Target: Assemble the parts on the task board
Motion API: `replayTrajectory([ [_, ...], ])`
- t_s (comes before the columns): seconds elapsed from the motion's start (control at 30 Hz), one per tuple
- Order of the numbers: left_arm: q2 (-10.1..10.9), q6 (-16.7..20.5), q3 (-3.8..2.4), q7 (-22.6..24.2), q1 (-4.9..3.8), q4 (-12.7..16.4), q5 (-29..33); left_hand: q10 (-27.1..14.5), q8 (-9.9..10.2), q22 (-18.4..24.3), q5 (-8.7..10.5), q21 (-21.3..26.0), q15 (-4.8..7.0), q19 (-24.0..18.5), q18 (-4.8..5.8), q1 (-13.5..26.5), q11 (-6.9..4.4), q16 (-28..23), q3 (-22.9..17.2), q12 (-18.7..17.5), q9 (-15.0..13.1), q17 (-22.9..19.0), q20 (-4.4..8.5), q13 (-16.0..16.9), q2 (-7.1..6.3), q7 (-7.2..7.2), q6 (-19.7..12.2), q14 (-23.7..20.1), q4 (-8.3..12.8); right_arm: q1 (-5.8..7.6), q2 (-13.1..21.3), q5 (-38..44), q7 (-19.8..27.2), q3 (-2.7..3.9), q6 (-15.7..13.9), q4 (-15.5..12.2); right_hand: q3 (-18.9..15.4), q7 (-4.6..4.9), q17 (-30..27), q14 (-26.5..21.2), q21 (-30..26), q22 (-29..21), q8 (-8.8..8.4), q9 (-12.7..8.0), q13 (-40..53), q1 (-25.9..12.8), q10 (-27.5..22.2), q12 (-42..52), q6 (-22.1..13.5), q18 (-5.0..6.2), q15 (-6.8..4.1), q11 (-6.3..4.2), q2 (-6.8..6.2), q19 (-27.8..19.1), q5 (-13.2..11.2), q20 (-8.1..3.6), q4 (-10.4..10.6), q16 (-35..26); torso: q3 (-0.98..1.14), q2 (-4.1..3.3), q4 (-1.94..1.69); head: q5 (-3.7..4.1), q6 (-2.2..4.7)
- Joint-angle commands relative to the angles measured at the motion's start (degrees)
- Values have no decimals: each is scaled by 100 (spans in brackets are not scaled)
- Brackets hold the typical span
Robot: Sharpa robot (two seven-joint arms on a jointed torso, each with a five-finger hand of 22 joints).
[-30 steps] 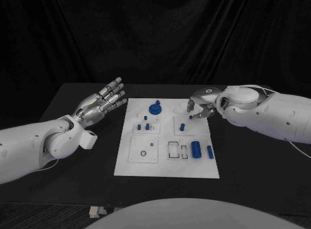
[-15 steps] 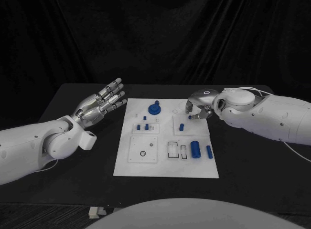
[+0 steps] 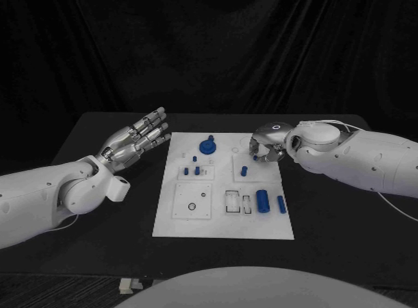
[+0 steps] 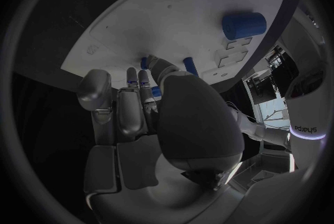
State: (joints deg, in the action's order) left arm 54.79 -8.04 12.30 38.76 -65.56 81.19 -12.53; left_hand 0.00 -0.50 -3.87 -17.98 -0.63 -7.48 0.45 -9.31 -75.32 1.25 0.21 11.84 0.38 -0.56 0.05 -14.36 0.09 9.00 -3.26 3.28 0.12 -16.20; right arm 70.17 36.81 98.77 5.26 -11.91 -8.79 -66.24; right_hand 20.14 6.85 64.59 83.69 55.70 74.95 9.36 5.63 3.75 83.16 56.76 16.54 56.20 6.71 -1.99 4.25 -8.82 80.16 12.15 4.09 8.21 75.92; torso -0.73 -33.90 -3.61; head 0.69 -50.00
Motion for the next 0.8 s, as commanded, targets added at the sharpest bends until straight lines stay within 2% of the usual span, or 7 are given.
replayTrajectory([
  [0.03,-20,-94,-6,557,10,-3,51,10,-17,-25,-67,-1,-55,2,-97,-87,62,-21,37,-33,-10,-5,-49,-4,28,47,-1,-12,12,-41,-23,46,72,4,-78,52,123,6,5,47,34,599,21,28,-8,-8,72,-76,70,-42,17,2,-14,28,176,9,-44,33,-2,2,2,-16,0],
  [0.17,-26,-113,-6,552,12,-7,51,15,-21,-86,-141,-13,-84,18,-102,-137,78,-21,41,-30,-13,-5,-82,-2,60,71,17,-12,22,-90,-56,42,116,4,-119,121,258,3,-1,42,40,621,67,86,-8,9,153,-144,194,-44,24,-1,-10,28,378,12,-111,31,-2,4,3,-43,0],
  [0.3,-25,-118,-6,541,13,-11,51,20,-22,-111,-181,-19,-97,27,-104,-164,90,-21,46,-27,-14,-5,-98,0,72,70,24,-12,28,-151,-87,8,178,4,-196,192,294,-1,14,47,78,640,91,118,-5,-12,206,-163,249,-52,29,-5,-12,39,393,16,-128,40,-3,4,3,-56,0],
  [0.5,-27,-106,-6,532,15,-26,51,29,-22,-139,-234,-27,-116,40,-105,-210,118,-21,52,-23,-15,-5,-122,4,85,68,29,-12,44,-207,-104,-13,263,4,-358,254,369,-62,56,67,153,686,261,303,3,-53,528,-198,551,-65,33,-67,22,67,291,22,-216,71,-5,4,-2,-52,0],
  [0.8,-50,-111,-6,488,27,-53,51,47,-26,-175,-279,-36,-144,56,-106,-253,165,-21,56,-14,-18,-5,-150,11,113,78,49,-12,54,-226,-48,-77,346,4,-854,218,376,-93,64,71,189,707,391,515,3,-80,894,-271,742,-73,57,-116,77,80,177,42,-306,78,-2,0,0,-56,0],
])
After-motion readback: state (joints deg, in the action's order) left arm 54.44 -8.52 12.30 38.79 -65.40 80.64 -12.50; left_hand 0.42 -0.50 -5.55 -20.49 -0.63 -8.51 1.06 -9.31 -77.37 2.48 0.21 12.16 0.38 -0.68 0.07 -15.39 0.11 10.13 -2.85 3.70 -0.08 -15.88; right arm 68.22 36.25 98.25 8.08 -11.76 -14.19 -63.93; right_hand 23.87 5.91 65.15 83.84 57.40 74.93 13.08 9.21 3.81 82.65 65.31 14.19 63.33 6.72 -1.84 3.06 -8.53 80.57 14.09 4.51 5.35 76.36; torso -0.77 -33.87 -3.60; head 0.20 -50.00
